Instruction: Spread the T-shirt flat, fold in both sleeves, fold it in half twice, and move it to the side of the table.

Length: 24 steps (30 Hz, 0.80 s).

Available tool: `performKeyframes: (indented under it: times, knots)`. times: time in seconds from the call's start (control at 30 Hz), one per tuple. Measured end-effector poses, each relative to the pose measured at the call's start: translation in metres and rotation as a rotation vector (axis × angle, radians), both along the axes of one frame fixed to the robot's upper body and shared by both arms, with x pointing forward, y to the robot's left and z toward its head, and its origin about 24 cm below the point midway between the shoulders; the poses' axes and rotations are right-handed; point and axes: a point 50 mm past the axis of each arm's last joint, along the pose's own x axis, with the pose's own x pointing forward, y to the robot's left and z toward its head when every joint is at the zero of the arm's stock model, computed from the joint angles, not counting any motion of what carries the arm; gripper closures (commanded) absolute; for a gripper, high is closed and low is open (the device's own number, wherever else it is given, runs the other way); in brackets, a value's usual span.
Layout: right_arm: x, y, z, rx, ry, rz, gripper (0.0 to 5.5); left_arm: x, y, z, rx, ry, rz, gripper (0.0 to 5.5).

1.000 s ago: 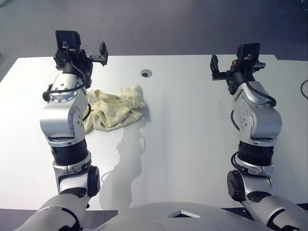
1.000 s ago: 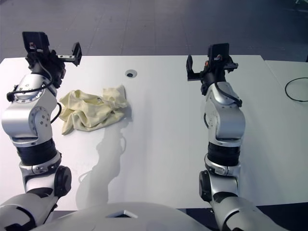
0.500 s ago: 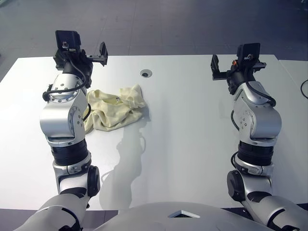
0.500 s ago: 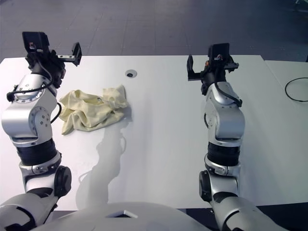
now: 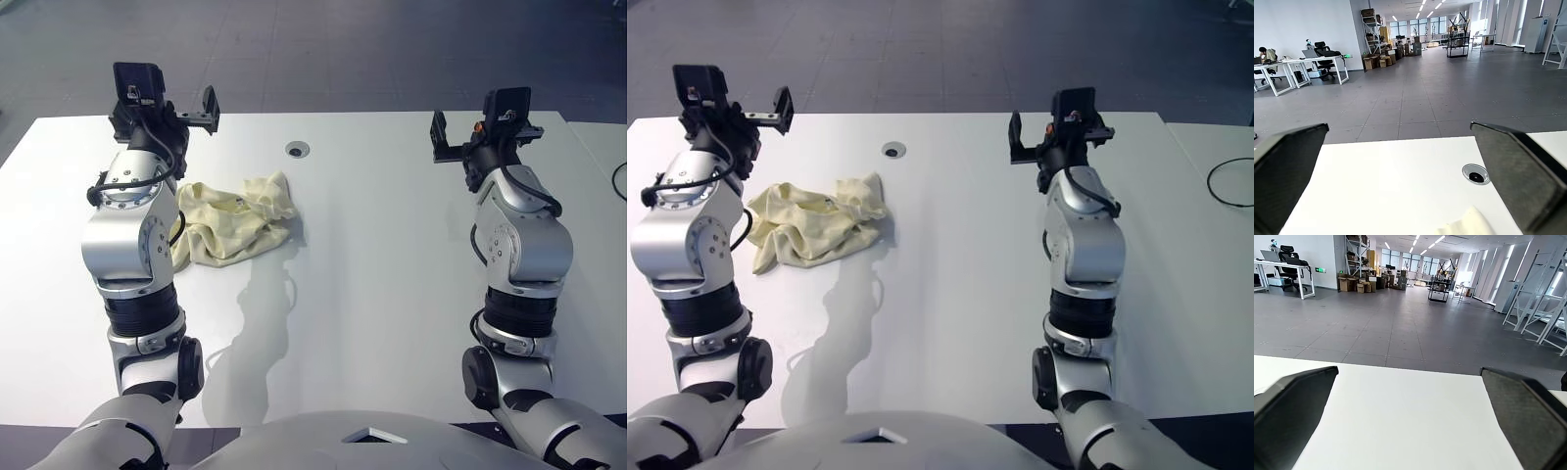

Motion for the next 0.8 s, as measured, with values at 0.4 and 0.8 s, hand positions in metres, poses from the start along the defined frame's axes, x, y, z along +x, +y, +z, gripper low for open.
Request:
performKeyframes:
  times: [0.4, 0.8]
  knots:
    - [0.000, 0.000, 0.000, -0.002, -0.002, -0.002, 0.12, 0.001, 0.009, -0.112, -0.071, 0.362, -0.067, 0.10]
    - [0.000, 0.001, 0.000, -0.001, -0.002, 0.000, 0.12, -0.021, -0.035, -0.153, 0.199, 0.548, -0.396, 0.10]
